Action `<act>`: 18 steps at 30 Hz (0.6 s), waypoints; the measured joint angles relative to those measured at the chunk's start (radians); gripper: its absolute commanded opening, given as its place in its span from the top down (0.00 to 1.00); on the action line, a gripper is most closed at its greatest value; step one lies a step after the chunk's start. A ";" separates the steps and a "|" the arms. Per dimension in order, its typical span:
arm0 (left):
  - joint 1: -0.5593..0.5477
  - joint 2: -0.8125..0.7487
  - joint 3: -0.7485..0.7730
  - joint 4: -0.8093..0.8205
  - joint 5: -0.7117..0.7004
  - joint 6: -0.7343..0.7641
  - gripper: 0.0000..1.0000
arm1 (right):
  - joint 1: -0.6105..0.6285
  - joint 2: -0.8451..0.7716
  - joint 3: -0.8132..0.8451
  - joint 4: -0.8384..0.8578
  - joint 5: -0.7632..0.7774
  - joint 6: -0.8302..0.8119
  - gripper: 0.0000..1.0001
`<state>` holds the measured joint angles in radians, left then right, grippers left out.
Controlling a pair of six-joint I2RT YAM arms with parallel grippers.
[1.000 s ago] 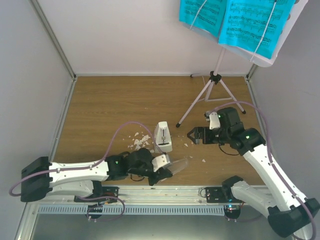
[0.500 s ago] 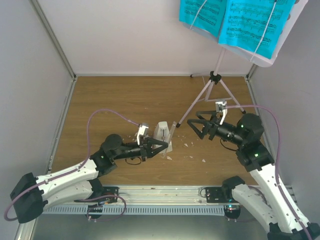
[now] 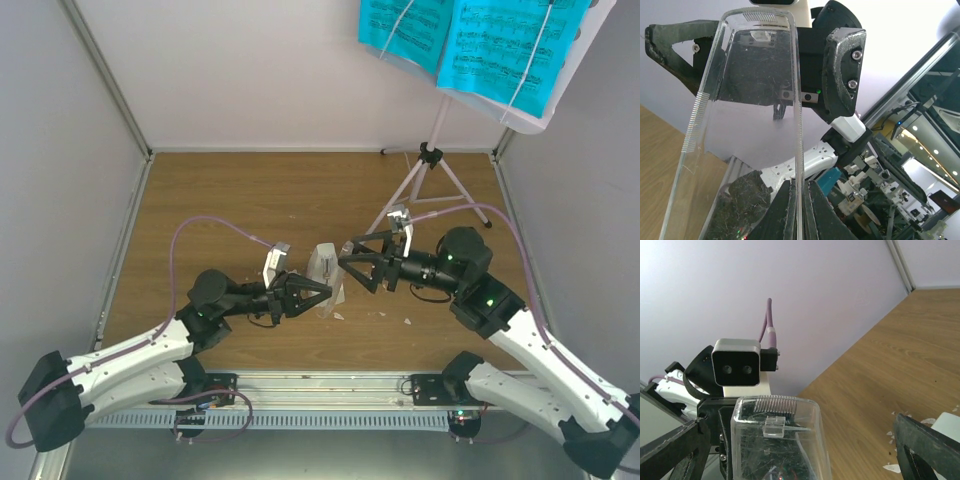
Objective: Pack up the instrument practice props
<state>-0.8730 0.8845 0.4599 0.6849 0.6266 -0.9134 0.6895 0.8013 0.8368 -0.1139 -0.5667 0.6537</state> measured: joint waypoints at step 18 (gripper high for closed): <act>0.004 -0.019 0.000 0.014 -0.006 0.008 1.00 | 0.177 0.038 0.020 0.003 0.151 0.036 0.21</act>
<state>-0.8692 0.8658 0.4599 0.6994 0.6209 -0.9051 0.8665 0.8394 0.8566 -0.1112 -0.4152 0.6895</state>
